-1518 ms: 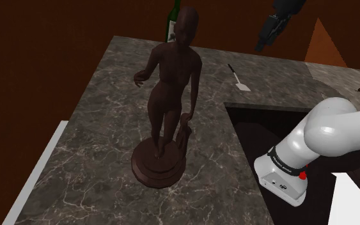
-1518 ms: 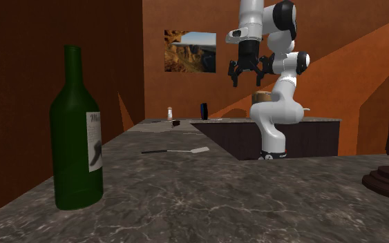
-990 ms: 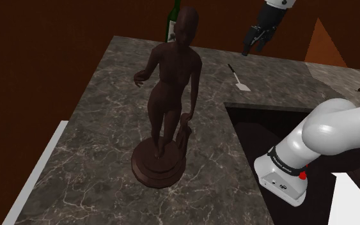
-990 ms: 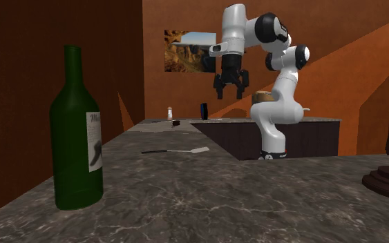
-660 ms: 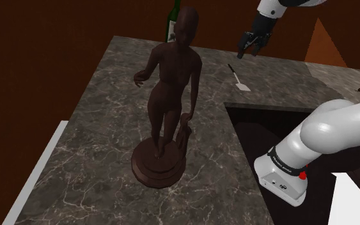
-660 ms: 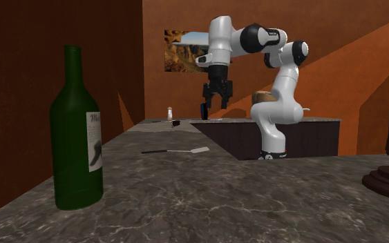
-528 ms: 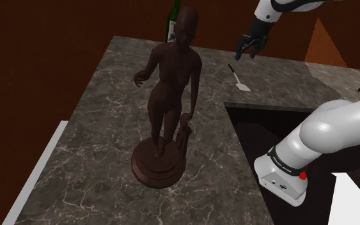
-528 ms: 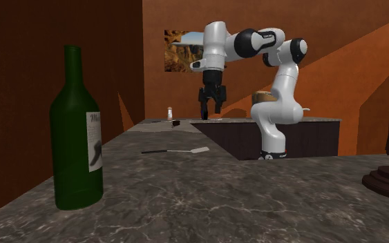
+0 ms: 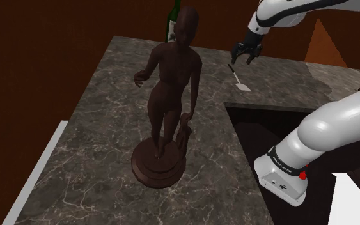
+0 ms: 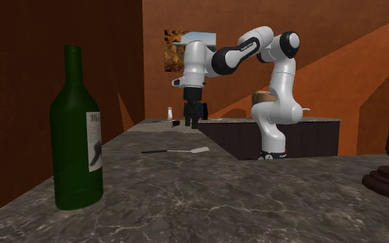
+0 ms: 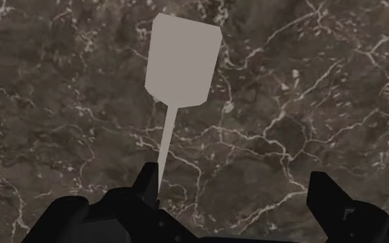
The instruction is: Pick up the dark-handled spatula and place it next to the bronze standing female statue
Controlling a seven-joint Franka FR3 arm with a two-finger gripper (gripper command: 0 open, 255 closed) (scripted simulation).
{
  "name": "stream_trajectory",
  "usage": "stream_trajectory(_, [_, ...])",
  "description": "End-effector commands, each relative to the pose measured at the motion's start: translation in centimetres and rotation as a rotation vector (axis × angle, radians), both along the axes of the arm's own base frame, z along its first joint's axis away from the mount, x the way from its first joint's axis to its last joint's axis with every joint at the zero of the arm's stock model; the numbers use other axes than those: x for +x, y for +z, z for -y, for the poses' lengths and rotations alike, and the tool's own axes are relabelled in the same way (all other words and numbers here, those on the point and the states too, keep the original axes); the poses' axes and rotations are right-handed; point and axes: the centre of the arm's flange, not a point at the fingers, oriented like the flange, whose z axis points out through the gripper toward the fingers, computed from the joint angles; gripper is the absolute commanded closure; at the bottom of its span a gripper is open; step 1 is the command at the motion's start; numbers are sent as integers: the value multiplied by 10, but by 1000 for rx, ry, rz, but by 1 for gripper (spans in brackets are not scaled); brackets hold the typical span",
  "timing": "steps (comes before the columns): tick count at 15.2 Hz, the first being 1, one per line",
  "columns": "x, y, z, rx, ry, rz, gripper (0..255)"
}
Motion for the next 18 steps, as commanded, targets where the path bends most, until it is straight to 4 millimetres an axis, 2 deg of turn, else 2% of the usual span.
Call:
stream_trajectory(1, [4,-17,22,0,-52,4,0])
stream_trajectory(6, [12,-57,74,3,-179,13,0])
stream_trajectory(14, [15,-99,79,3,-187,14,0])
stream_trajectory(18, [15,-99,79,3,-187,14,0])
